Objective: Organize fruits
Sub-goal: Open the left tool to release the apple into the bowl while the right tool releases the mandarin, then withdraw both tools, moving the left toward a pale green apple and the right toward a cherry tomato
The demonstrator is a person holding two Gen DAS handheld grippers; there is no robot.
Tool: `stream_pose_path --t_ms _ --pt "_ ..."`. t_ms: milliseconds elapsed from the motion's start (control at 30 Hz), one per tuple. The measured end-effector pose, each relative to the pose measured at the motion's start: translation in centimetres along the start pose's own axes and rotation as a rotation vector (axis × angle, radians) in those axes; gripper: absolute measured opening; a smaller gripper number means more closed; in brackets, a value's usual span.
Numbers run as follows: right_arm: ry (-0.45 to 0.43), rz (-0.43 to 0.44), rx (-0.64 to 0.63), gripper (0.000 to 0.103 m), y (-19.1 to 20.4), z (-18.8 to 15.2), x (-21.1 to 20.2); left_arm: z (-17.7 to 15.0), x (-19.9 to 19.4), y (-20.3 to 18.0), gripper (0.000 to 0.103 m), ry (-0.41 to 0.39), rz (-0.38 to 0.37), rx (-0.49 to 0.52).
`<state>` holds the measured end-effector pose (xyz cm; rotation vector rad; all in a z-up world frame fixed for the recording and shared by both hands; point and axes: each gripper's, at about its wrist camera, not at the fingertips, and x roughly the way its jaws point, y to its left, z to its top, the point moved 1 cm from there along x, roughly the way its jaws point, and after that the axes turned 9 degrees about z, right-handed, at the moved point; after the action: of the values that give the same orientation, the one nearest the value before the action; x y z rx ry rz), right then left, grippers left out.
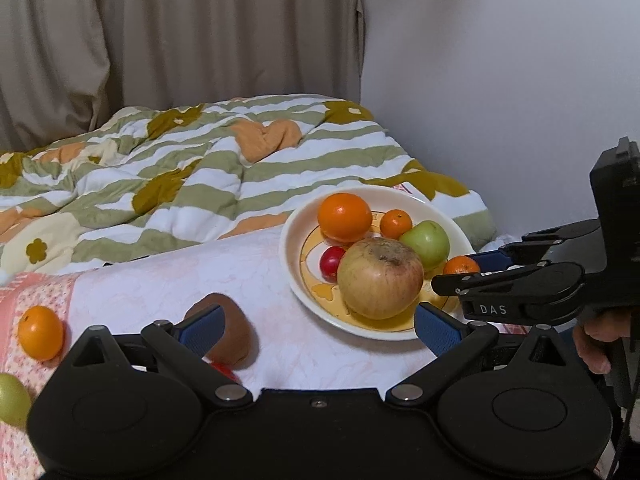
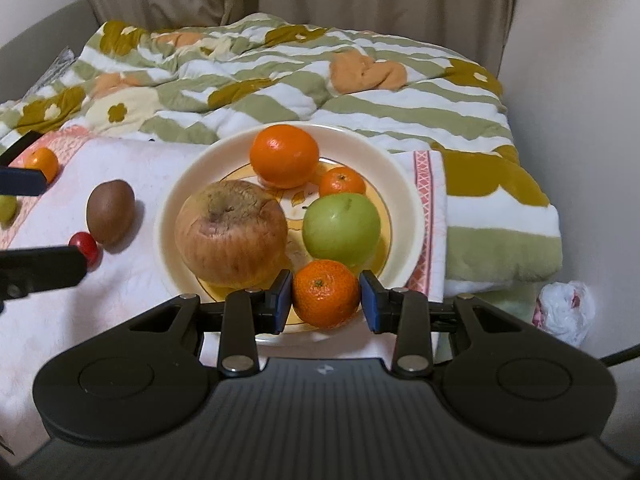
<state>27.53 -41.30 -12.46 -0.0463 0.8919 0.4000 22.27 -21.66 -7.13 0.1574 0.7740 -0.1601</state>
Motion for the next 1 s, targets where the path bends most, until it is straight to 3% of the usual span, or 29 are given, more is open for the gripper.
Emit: stream_pose_path --t_ms 67,100,167,233,767,1000 --pt "-0.008 -0.005 -0.022 0.053 0.3 -0.1 0.0 -0.2 -0.3 0.3 0.102 0.001 0.006 -0.011" --pt "-0.014 -0.007 -0.034 0.06 0.5 -0.1 -0.1 -0.3 -0.4 0.5 0.102 0.001 0.008 -0.015" --pt "-0.028 -0.015 -0.05 0.077 0.7 -0.2 -0.4 -0.6 -0.7 0.6 0.102 0.003 0.015 -0.017" --pt "-0.059 -0.031 -0.053 0.103 0.9 -0.4 -1.1 -0.9 -1.0 0.7 0.102 0.008 0.021 -0.01" --pt "-0.122 -0.075 0.027 0.103 1.9 -1.4 -7.0 -2.6 -6.9 1.7 0.102 -0.069 0.068 -0.081" --pt "-0.164 -0.032 0.009 0.103 4.3 -1.2 -10.2 -3.9 -10.7 3.2 0.102 -0.103 0.129 -0.145"
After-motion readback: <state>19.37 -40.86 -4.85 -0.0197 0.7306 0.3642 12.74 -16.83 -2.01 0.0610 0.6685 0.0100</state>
